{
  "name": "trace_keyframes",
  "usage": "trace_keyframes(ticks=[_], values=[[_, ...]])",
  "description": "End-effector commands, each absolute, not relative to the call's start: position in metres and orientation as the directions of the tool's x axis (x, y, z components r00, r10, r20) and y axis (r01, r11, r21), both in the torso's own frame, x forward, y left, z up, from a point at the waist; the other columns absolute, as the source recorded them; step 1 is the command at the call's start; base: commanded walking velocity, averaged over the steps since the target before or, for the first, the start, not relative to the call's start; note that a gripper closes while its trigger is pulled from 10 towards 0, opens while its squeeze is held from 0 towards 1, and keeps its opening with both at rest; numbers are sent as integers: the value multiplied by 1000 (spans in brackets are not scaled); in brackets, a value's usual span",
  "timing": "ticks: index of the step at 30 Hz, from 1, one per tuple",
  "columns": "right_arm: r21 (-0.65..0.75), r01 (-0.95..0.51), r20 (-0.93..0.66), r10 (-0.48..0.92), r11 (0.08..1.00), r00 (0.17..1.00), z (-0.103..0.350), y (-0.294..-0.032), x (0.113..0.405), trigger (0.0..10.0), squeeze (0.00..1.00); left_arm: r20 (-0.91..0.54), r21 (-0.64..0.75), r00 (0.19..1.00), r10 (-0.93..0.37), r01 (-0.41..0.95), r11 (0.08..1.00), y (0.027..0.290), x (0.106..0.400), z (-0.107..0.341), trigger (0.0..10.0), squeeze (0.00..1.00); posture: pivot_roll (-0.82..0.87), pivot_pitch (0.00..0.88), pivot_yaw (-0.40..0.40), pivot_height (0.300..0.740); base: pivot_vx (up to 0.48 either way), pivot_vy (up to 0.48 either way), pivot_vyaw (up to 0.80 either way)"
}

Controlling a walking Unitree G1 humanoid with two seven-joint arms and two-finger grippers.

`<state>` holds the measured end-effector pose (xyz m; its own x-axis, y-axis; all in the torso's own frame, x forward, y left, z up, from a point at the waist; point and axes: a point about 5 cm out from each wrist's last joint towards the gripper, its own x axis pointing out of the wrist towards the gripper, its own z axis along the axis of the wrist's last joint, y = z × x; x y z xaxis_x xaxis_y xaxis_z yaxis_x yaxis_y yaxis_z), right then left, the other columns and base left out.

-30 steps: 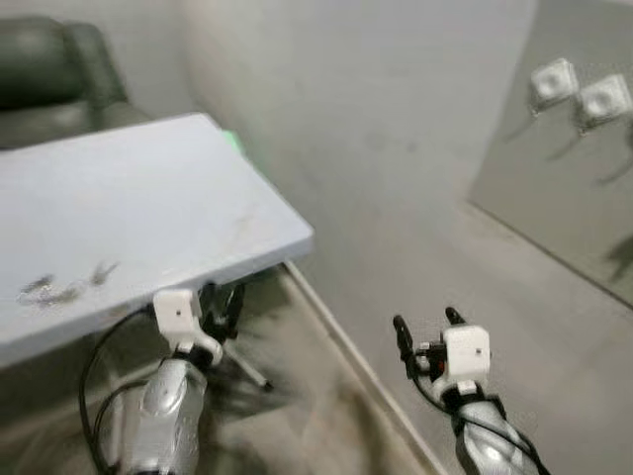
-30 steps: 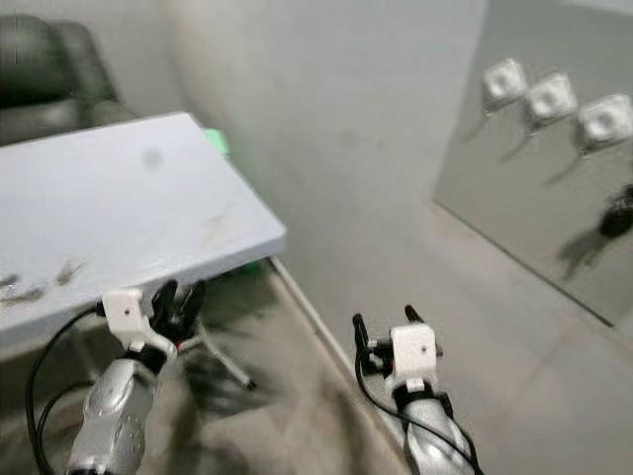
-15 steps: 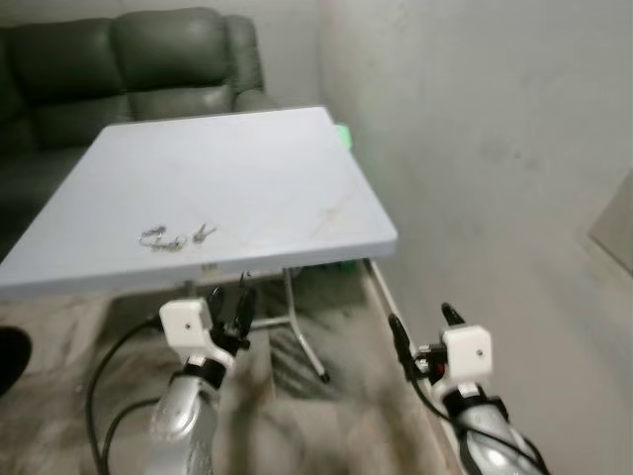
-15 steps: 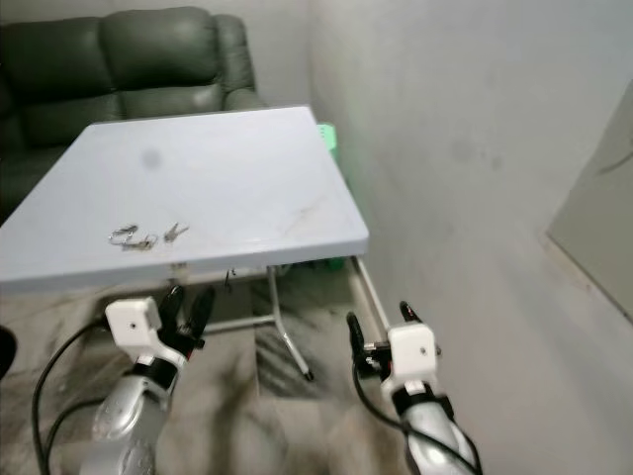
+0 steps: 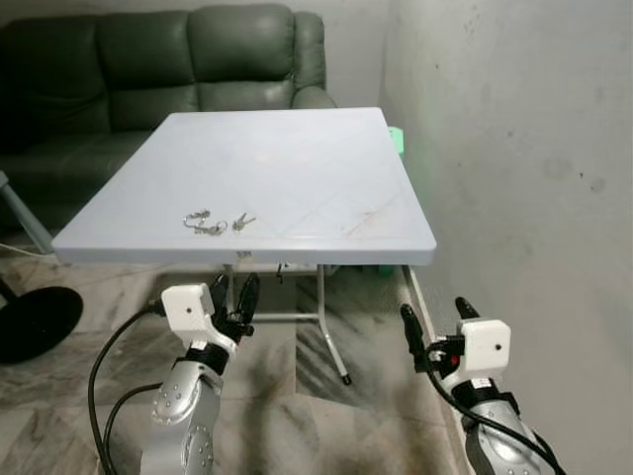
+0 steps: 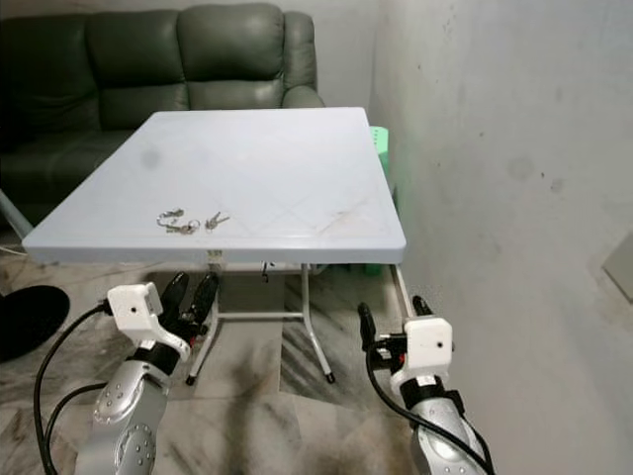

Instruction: Hang keys on a hook

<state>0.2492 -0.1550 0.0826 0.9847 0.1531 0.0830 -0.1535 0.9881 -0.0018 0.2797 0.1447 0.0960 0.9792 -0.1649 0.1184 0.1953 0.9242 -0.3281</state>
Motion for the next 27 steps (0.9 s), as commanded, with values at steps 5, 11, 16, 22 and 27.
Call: trace_keyframes(ticks=[5,11,16,22,27], values=[[0,-173,117,172,985,978,93,-151,251,10000,0,131,-330,978,-163,198,923,147,285,103,10000,0,12,0,9,740,0,0,0],[2,-173,128,171,985,977,96,-152,252,10000,0,142,-328,974,-176,214,920,149,286,106,10000,0,12,0,7,740,0,429,0],[-1,-175,128,173,985,977,97,-153,252,10000,0,143,-327,974,-175,214,921,152,288,108,10000,0,12,0,7,740,0,480,0],[1,-178,125,176,984,976,97,-153,253,10000,0,143,-332,974,-175,214,919,151,289,108,10000,0,15,0,4,740,0,479,0],[2,-179,125,177,984,976,97,-153,253,10000,0,142,-336,974,-176,215,917,151,289,108,10000,0,16,0,2,740,0,477,0]])
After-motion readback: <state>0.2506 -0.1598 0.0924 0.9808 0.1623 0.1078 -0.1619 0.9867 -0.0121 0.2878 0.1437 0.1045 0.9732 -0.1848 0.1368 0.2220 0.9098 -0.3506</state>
